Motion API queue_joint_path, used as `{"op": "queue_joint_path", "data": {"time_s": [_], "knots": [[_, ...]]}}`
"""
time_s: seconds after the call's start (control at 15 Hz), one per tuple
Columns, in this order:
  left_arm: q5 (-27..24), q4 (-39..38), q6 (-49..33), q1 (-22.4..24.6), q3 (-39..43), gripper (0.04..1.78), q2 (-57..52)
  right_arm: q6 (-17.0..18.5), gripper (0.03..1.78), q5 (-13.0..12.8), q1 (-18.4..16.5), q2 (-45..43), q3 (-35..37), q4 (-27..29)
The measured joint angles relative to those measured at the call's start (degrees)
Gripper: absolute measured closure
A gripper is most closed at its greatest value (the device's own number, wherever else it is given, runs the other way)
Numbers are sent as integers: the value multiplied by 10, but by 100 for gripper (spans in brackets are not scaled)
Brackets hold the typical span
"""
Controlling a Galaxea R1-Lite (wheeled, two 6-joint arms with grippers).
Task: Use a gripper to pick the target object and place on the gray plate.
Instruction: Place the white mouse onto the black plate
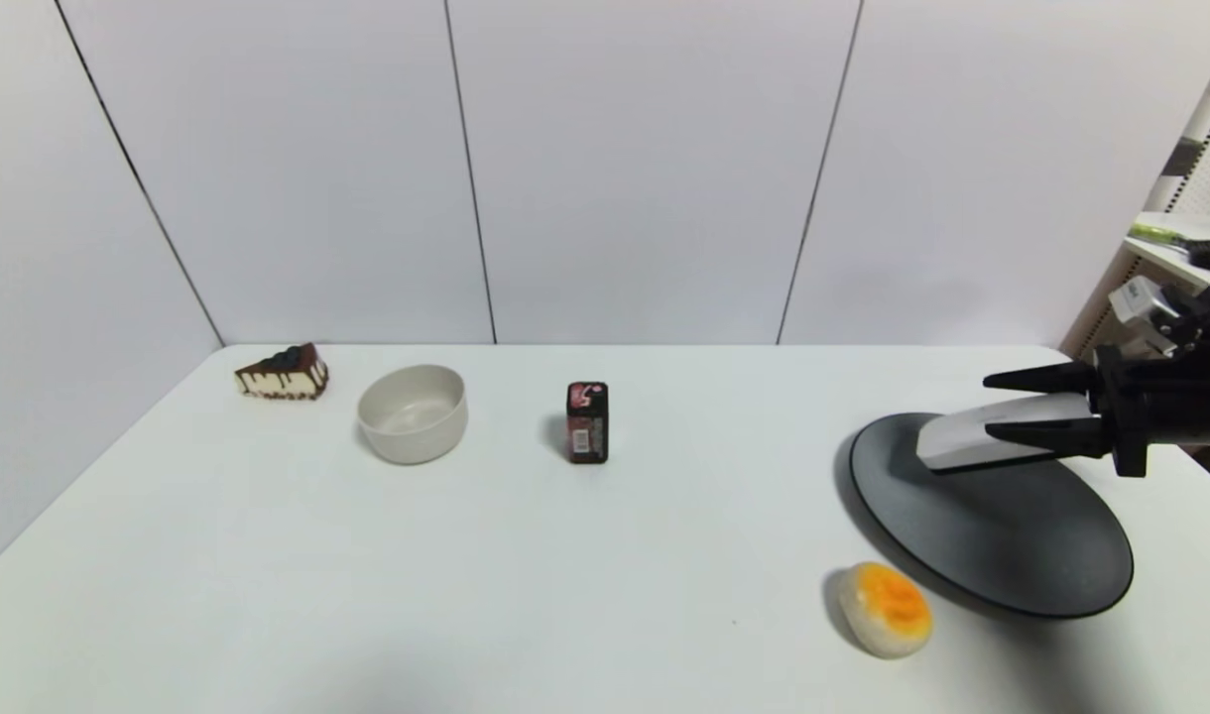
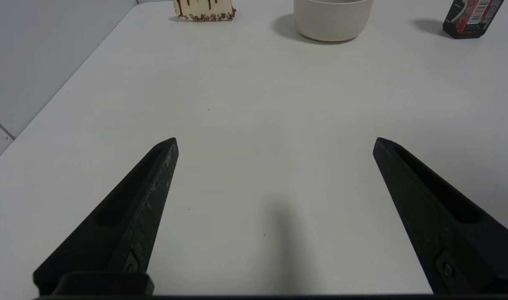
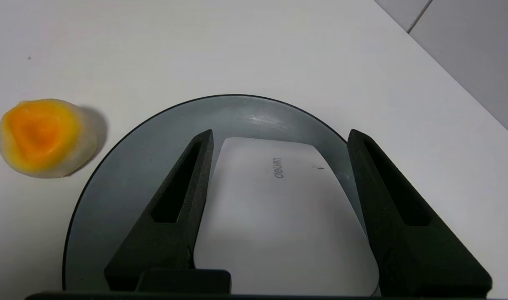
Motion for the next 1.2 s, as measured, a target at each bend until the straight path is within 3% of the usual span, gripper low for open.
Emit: {"op": "queue_joint_path", "data": {"time_s": [0.73, 1.2], "knots": [[0, 0, 0, 0, 0, 13, 0, -20, 73, 42, 6, 37, 1, -3], [0, 0, 0, 0, 0, 13, 0, -23, 36, 42, 7, 39, 1, 0]]}}
